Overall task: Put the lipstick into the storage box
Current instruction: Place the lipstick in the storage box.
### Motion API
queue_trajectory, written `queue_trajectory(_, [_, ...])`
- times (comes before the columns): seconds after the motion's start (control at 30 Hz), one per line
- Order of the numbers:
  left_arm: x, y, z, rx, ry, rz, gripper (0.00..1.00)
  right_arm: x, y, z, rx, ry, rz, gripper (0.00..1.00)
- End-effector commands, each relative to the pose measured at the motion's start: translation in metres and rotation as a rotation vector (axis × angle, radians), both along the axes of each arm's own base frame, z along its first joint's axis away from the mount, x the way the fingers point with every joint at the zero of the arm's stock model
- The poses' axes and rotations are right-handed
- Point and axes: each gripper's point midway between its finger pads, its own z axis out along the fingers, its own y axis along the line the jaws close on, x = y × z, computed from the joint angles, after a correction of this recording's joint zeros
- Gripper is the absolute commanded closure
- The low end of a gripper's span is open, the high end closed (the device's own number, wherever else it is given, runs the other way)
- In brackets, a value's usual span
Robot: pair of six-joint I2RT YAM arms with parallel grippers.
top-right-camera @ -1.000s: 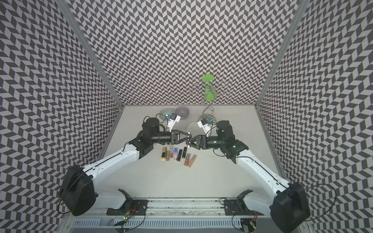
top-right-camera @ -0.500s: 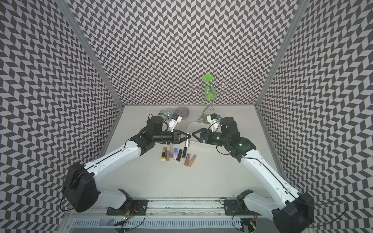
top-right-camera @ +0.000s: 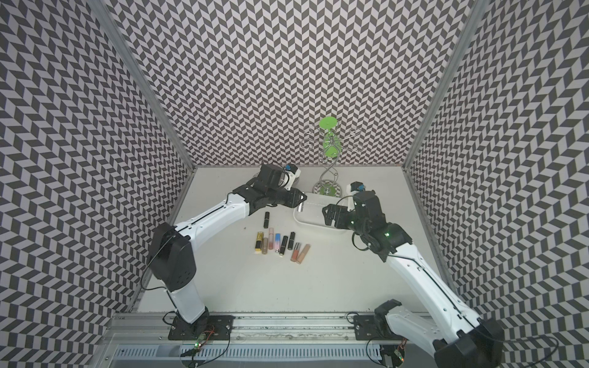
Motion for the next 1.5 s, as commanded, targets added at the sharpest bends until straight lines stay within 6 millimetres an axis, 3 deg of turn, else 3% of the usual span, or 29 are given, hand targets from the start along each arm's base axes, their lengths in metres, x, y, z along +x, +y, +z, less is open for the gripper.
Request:
queue_trajectory(0.0, [0.015, 0.0, -0.023, 0.131, -0.019, -0.013, 0.97, 0.005, 0.008, 0.037, 0.034, -0.162, 0.062, 0.0])
queue_trajectory(0.33, [0.041, -0.017, -0.068, 0.188, 0.023, -0.023, 0.97, 0.009, 0.013, 0.03, 0.001, -0.145, 0.096, 0.0])
queue_trajectory(0.97, [0.05, -0.017, -0.144, 0.295, 0.124, -0.022, 0.97, -0.004, 0.005, 0.019, 0.016, -0.1, 0.066, 0.0])
queue_trajectory(1.2, [0.053, -0.016, -0.154, 0.311, 0.138, -0.006, 0.92, -0.009, 0.002, 0.016, 0.018, -0.096, 0.059, 0.0])
queue_trajectory(1.33, [0.054, -0.017, -0.154, 0.309, 0.141, -0.001, 0.81, -0.01, 0.001, 0.016, 0.022, -0.096, 0.059, 0.0])
queue_trajectory(1.47, [0.055, -0.017, -0.152, 0.302, 0.142, 0.001, 0.76, -0.012, 0.001, 0.016, 0.023, -0.097, 0.058, 0.0])
